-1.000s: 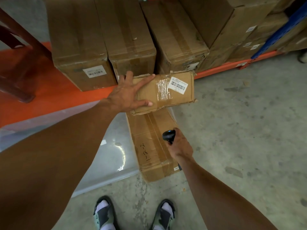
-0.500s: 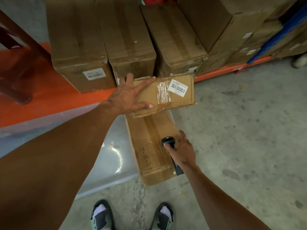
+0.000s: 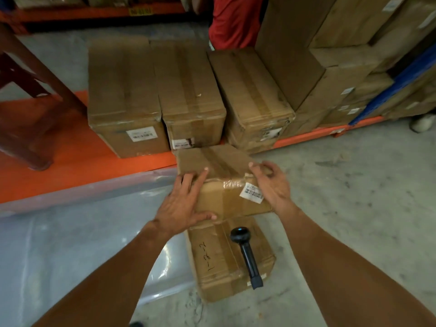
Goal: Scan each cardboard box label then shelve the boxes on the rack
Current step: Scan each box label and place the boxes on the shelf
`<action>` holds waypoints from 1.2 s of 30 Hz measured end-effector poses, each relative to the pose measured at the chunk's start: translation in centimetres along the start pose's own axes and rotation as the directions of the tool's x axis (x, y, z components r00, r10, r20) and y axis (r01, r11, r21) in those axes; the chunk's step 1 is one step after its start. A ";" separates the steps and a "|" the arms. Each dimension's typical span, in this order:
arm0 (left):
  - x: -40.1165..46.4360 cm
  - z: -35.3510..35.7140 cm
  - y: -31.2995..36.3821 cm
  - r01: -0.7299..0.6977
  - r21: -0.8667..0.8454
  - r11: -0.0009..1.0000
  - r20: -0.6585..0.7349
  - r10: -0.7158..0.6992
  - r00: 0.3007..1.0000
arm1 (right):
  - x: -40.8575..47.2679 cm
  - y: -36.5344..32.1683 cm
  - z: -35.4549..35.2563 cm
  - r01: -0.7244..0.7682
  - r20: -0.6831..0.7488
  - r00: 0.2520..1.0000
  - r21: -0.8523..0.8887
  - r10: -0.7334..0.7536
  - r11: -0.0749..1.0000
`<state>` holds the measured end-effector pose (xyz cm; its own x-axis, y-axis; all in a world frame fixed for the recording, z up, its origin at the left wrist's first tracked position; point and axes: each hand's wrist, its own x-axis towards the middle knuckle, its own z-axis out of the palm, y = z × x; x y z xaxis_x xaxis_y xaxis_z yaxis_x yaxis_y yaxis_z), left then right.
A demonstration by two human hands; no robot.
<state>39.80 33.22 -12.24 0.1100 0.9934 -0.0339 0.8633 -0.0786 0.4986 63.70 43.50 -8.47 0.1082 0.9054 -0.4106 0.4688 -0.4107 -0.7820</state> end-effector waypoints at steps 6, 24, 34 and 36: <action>-4.8 5.5 1.1 0.386 -0.717 0.581 -0.093 -0.628 0.773 | -5.5 6.4 3.6 0.015 -0.052 0.999 0.109 -0.009 0.994; -4.9 2.4 1.1 0.376 -0.905 0.199 0.122 -0.725 0.678 | -5.8 6.2 1.3 0.013 0.108 0.993 0.231 -0.039 0.973; -8.9 -14.1 8.4 0.363 -0.847 0.390 -0.022 -0.707 0.707 | -15.9 -5.7 -3.4 0.088 0.135 0.982 0.307 -0.135 0.948; -10.2 -18.3 10.7 0.350 -0.827 0.441 -0.069 -0.697 0.714 | -18.7 -8.9 -5.4 0.121 0.139 0.975 0.325 -0.174 0.938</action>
<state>38.84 23.78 9.30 -0.5569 0.7699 -0.3117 0.0116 0.3824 0.9239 62.22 30.79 8.65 -0.0981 0.9391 -0.3294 0.1675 -0.3107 -0.9356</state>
